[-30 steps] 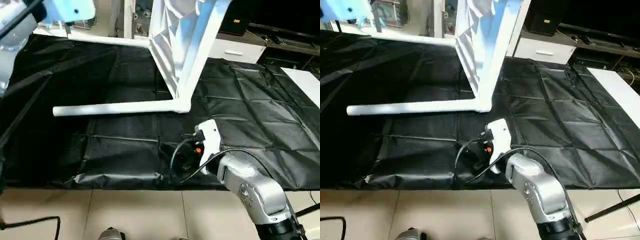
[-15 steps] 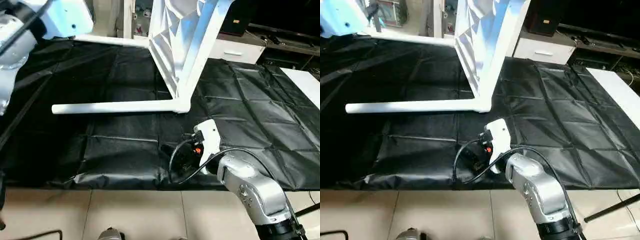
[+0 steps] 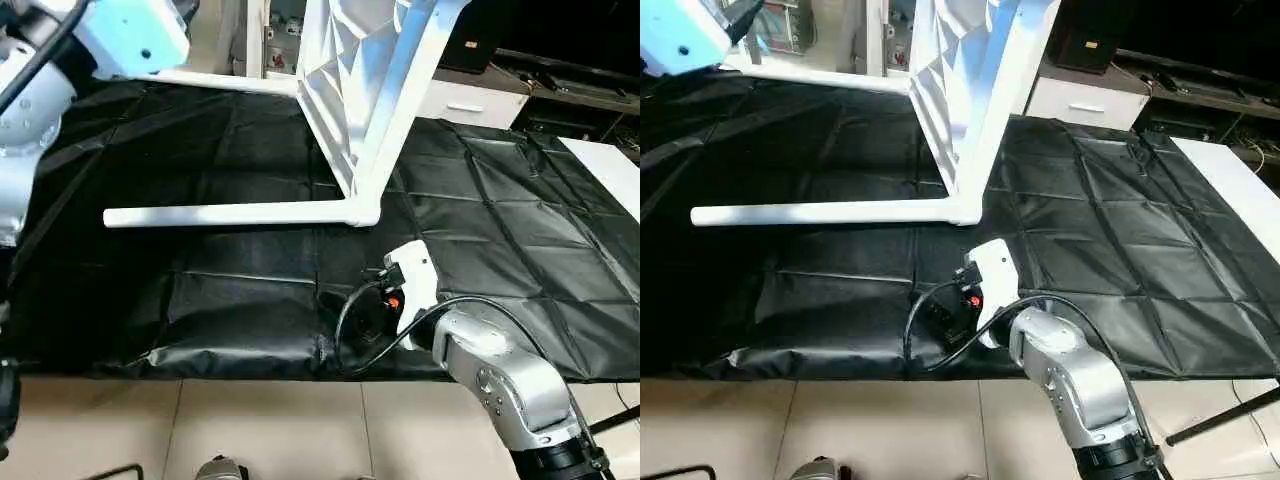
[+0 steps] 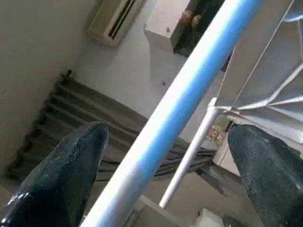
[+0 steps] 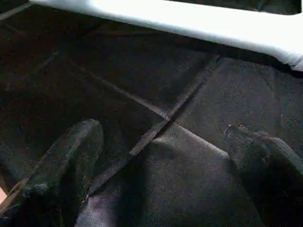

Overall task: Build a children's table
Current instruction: Flip table

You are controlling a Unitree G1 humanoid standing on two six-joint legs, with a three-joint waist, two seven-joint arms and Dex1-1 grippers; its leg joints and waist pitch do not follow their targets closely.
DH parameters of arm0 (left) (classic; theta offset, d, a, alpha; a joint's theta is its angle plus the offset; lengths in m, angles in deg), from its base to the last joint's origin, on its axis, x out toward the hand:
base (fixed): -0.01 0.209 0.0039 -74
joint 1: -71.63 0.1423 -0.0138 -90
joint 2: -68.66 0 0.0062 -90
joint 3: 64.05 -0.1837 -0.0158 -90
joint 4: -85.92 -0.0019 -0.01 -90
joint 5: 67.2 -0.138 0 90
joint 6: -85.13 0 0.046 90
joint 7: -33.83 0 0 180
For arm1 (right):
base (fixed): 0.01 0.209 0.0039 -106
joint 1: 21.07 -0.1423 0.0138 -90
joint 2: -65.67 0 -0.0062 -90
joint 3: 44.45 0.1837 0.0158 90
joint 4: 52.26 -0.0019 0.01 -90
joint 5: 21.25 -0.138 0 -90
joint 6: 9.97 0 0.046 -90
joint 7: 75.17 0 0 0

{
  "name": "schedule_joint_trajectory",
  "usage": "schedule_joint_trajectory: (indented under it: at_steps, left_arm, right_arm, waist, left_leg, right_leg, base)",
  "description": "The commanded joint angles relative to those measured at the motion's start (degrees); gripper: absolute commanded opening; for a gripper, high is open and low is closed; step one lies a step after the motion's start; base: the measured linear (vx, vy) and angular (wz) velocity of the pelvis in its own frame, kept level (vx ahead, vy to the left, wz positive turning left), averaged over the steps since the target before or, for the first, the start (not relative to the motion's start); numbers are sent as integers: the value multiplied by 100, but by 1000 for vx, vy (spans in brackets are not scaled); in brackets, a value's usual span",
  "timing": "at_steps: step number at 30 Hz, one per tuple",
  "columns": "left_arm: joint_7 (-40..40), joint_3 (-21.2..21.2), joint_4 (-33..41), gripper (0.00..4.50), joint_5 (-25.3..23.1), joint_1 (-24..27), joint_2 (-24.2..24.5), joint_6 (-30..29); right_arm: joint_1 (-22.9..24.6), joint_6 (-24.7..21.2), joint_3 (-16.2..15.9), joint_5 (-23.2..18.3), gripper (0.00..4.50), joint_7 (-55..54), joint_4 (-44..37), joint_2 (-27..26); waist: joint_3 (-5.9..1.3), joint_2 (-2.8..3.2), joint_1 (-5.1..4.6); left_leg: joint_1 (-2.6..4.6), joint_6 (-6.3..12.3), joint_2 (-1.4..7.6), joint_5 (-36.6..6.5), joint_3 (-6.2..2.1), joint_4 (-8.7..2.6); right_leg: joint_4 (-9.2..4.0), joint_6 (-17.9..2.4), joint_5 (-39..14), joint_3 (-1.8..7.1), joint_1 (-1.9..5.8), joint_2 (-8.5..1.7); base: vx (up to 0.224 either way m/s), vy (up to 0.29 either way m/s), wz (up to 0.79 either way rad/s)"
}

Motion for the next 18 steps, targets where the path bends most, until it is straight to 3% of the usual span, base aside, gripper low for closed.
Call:
schedule_joint_trajectory:
  at_steps: [1, 12, 18]
  left_arm:
    - [86, 3, 133, 450, 77, 77, -76, -56]
    - [-143, 206, 509, 450, 222, 684, -244, -86]
    - [-377, 497, 878, 450, 855, 1317, -677, 167]
  right_arm:
    - [-50, 7, 34, 77, 444, 45, -114, 103]
    - [-42, 28, -29, 124, 444, 80, -105, 130]
    - [-6, 89, -30, 148, 444, 97, -116, 160]
  waist:
    - [-346, 173, -20]
    - [-356, 145, -25]
    - [-371, 155, 2]
  left_leg:
    - [297, -1041, 441, -2597, -312, -578]
    - [285, -1038, 445, -2587, -320, -586]
    - [300, -1007, 436, -2562, -295, -576]
  right_leg:
    - [-421, -700, -1907, 253, -7, -494]
    - [-410, -690, -1836, 240, 8, -480]
    - [-414, -743, -1674, 238, 0, -457]
  base:
    - [0, 0, 0]
    - [0, 0, 0]
    - [0, 0, 0]
